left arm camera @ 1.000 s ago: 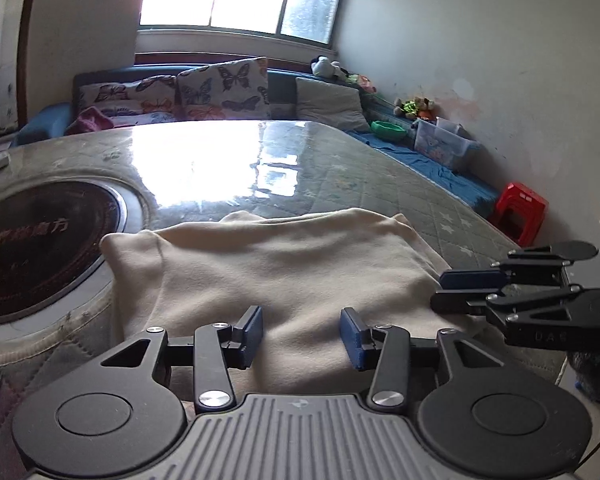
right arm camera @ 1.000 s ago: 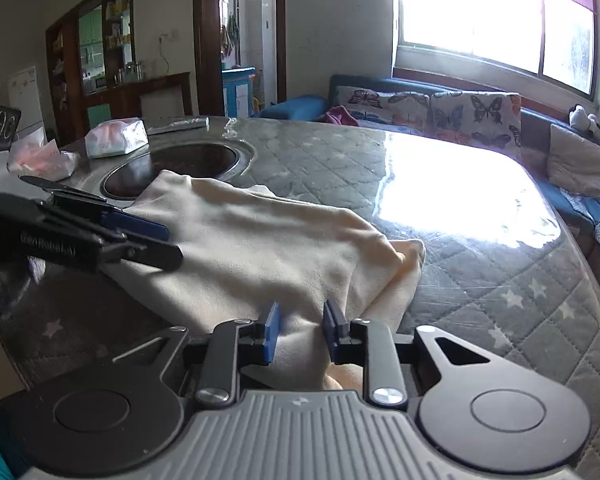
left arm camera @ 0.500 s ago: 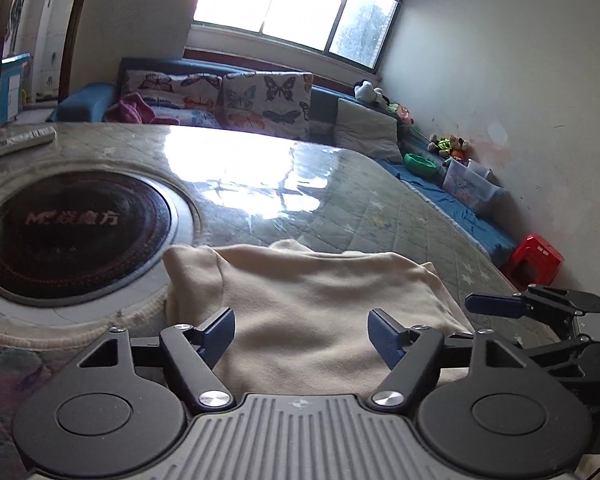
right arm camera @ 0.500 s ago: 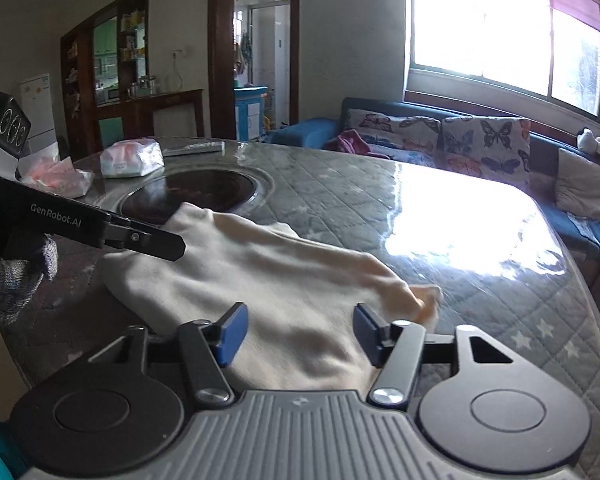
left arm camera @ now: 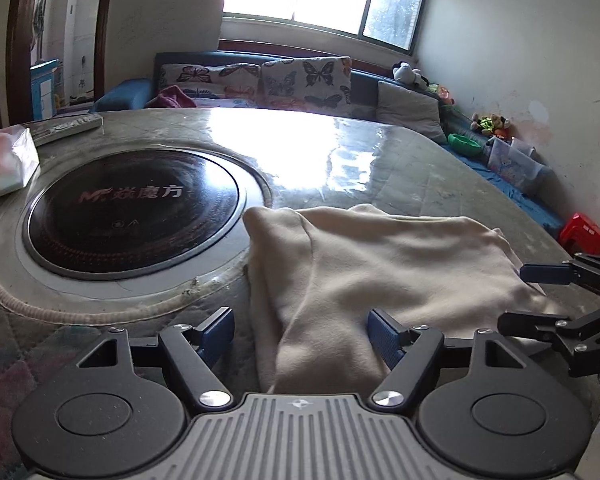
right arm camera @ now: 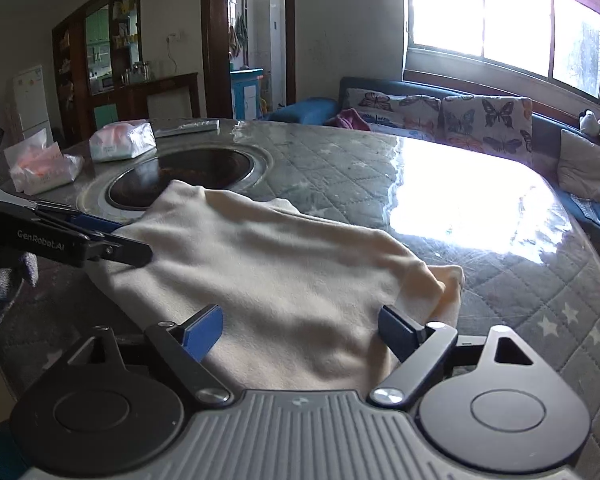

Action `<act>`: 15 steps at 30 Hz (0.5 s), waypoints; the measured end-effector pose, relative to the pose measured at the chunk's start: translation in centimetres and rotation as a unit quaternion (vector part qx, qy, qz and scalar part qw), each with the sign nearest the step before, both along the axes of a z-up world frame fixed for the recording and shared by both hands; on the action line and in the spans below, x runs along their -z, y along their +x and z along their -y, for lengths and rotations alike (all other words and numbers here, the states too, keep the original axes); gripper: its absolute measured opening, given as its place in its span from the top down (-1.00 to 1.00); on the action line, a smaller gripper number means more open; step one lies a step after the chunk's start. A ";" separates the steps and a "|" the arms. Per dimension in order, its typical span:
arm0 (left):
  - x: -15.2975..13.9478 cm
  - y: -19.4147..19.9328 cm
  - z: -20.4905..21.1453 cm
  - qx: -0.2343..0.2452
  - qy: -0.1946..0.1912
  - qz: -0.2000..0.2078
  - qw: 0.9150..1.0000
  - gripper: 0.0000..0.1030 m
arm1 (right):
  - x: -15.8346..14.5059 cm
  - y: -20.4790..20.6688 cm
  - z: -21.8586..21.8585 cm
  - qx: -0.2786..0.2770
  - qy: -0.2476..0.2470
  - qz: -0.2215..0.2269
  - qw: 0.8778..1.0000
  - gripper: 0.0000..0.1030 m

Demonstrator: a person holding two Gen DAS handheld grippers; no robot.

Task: Fold clothes
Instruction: 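Lay the folded hem down and open both tools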

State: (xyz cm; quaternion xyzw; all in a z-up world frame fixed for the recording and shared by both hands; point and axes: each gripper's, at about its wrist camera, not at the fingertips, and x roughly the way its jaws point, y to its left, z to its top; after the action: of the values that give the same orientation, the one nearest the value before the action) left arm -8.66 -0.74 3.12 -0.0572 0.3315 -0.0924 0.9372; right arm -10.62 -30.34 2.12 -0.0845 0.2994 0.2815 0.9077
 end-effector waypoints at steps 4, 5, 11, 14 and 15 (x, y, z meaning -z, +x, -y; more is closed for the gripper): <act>-0.8 0.8 0.3 -0.002 0.034 0.023 0.999 -0.47 | -0.8 0.2 0.4 0.005 0.005 0.009 1.000 -0.95; -0.9 1.1 0.4 -0.002 0.040 0.025 0.999 -0.47 | -0.9 0.3 0.5 0.006 0.006 0.011 1.000 -1.00; -0.1 3.2 0.7 -0.010 0.090 0.026 0.996 -0.51 | -1.2 1.7 0.6 0.025 0.004 0.021 0.999 -1.00; -0.3 3.6 0.5 -0.008 0.088 0.023 0.996 -0.51 | -0.7 2.6 0.6 0.030 -0.010 0.009 0.999 -1.00; -0.6 3.7 0.6 -0.009 0.090 0.029 0.995 -0.49 | -0.6 2.7 0.6 0.031 -0.015 0.010 0.999 -1.00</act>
State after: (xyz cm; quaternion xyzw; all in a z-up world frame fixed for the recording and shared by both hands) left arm -4.95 -1.30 3.76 0.0270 0.3111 -0.0552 0.9484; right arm -7.90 -30.98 2.76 -0.0919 0.2968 0.2474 0.9177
